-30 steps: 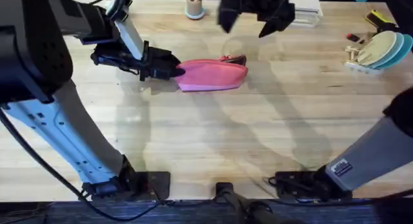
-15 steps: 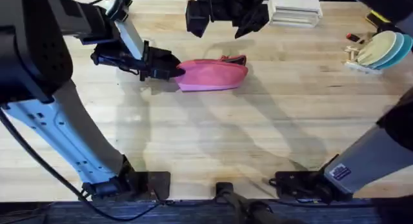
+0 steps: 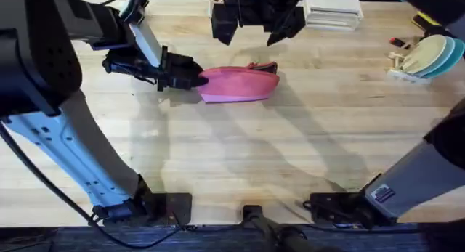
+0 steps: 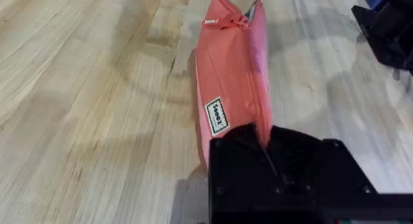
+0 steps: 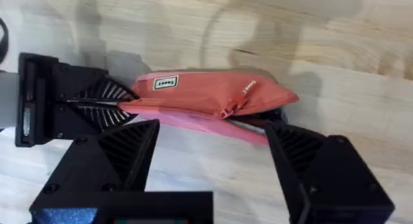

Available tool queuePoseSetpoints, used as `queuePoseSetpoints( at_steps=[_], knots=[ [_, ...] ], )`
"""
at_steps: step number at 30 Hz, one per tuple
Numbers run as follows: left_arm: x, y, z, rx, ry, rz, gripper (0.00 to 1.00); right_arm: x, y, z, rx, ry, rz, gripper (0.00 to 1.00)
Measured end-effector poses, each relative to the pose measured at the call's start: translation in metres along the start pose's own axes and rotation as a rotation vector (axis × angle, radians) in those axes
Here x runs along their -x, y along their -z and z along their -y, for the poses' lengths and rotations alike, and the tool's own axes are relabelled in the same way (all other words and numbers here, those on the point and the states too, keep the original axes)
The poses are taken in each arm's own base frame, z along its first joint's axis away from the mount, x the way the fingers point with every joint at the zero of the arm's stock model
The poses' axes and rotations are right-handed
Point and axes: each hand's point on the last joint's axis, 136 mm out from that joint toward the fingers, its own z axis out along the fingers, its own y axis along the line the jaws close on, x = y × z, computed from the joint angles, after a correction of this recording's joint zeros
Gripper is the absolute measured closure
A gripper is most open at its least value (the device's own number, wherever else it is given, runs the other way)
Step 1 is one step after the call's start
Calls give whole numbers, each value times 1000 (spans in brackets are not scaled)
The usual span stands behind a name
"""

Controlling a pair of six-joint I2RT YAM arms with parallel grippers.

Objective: Unzip the bag, pick up the pens from the table one at a time and place them inside, then zip the bag closed.

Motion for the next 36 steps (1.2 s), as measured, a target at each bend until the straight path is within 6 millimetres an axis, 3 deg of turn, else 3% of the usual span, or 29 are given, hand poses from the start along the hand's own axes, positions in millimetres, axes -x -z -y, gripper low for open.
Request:
queuePoseSetpoints(
  at_steps=[23,27,28,36],
  knots=[
    [0,0,0,0,0,0,959,-7,-1,4,-16,1,-28,5],
    [0,0,0,0,0,0,959,-9,-14,5,-32,3,-57,5],
    [0,0,0,0,0,0,959,-16,-39,7,-64,6,-114,4],
    [0,0,0,0,0,0,959,-19,-49,8,-75,6,-133,4]
  ],
)
